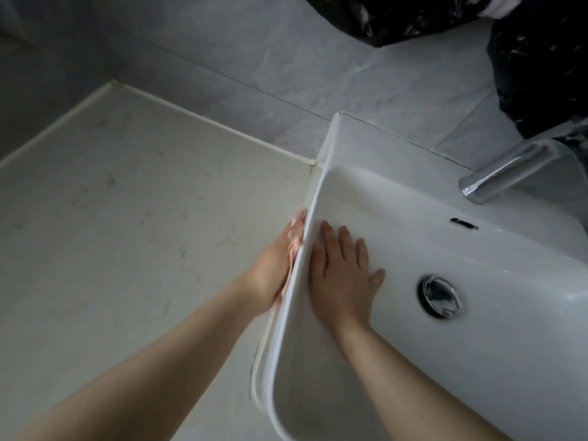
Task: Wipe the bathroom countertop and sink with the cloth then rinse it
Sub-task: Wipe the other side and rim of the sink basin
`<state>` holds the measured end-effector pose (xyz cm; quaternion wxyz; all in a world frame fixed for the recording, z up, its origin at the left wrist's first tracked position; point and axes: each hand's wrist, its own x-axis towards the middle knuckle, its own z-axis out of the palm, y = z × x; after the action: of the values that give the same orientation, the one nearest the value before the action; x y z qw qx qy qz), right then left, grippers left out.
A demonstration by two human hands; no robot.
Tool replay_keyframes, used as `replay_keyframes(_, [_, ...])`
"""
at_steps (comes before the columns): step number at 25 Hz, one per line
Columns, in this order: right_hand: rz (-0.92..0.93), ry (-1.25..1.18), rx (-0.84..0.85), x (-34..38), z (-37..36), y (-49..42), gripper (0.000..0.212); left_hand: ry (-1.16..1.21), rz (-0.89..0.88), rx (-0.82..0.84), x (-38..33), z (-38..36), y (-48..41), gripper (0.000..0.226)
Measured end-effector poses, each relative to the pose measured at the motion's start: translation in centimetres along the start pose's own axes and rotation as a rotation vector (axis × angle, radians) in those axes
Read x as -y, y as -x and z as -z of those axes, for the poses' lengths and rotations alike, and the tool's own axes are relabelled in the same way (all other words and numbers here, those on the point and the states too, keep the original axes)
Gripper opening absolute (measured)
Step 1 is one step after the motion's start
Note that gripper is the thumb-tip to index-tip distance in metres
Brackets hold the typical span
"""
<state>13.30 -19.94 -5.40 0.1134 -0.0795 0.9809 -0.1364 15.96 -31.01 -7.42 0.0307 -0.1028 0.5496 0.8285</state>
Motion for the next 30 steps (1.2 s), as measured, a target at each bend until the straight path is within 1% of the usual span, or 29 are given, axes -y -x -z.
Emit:
replay_keyframes(3, [0.0,-0.013,-0.017,0.2,-0.1,-0.2,0.049,0.074,0.016,0.075,-1.0,0.3,-1.5,0.044])
replay_keyframes(5, [-0.003,-0.019,-0.014,0.1,0.1,-0.1,0.049,0.112,0.008,0.019,-0.6,-0.1,0.5,0.041])
replay_keyframes(6, [-0.003,-0.021,-0.013,0.1,0.1,-0.2,0.049,0.168,0.004,-0.013,-0.2,-0.3,1.5,0.042])
replay_keyframes(8, [-0.001,-0.015,-0.004,0.0,0.2,-0.2,0.049,0.368,0.07,-0.024,-0.1,-1.2,2.7,0.048])
replay_keyframes(9, [-0.001,-0.015,-0.004,0.1,0.1,-0.1,0.049,0.375,0.087,0.022,-0.5,-1.2,2.2,0.048])
replay_keyframes(10, [-0.002,-0.017,-0.008,0.1,0.1,-0.1,0.049,0.332,0.1,0.061,-1.1,-1.1,0.9,0.043])
replay_keyframes(11, [-0.003,-0.017,-0.017,0.2,0.1,-0.1,0.049,0.292,0.115,0.048,-1.8,-1.0,-1.0,0.039])
replay_keyframes(12, [-0.002,-0.017,-0.023,0.1,0.1,-0.1,0.049,0.299,0.08,0.067,-1.8,-0.6,-2.2,0.037])
replay_keyframes(14, [-0.008,-0.028,-0.03,0.2,0.1,-0.1,0.049,0.288,-0.021,0.045,-1.9,0.0,-3.0,0.038])
replay_keyframes(16, [0.001,-0.01,-0.025,0.2,0.1,-0.1,0.049,0.261,0.108,0.04,-1.9,-0.4,-2.0,0.043])
replay_keyframes(17, [0.008,0.002,-0.021,0.2,0.1,-0.2,0.049,0.318,0.206,0.022,-1.9,-1.1,-1.3,0.044])
replay_keyframes(19, [0.005,0.009,-0.008,0.0,-0.1,-0.4,0.049,0.379,0.216,-0.004,-1.8,-1.6,0.7,0.045])
replay_keyframes(21, [0.009,0.004,-0.017,-0.1,-0.1,-0.4,0.049,0.353,0.265,-0.01,-2.7,-1.7,-1.0,0.046])
replay_keyframes(22, [0.004,0.004,-0.021,-0.1,-0.1,-0.3,0.049,0.319,0.238,-0.02,-3.8,-1.7,-1.9,0.046])
replay_keyframes(23, [0.003,0.006,-0.026,-0.1,0.0,-0.2,0.049,0.338,0.191,-0.012,-4.5,-1.5,-2.8,0.042])
replay_keyframes(24, [0.005,0.006,-0.029,-0.1,0.0,-0.2,0.049,0.299,0.112,-0.04,-4.7,-1.1,-3.2,0.032])
replay_keyframes(25, [0.007,0.006,-0.025,0.0,0.1,-0.2,0.049,0.238,0.077,-0.065,-4.7,-1.2,-3.4,0.023])
replay_keyframes(26, [0.012,0.006,-0.018,0.1,0.2,-0.2,0.049,0.213,0.101,-0.051,-4.5,-1.2,-2.5,0.022])
replay_keyframes(27, [0.017,0.006,-0.014,0.1,0.2,-0.2,0.049,0.275,0.171,-0.035,-3.9,-1.3,-1.3,0.027])
replay_keyframes(28, [0.023,0.005,-0.015,0.0,0.1,-0.3,0.05,0.325,0.237,-0.033,-3.2,-1.7,-0.5,0.037])
replay_keyframes(30, [0.03,-0.003,-0.016,0.0,0.1,-0.4,0.05,0.387,0.235,0.018,-2.5,-2.2,1.7,0.05])
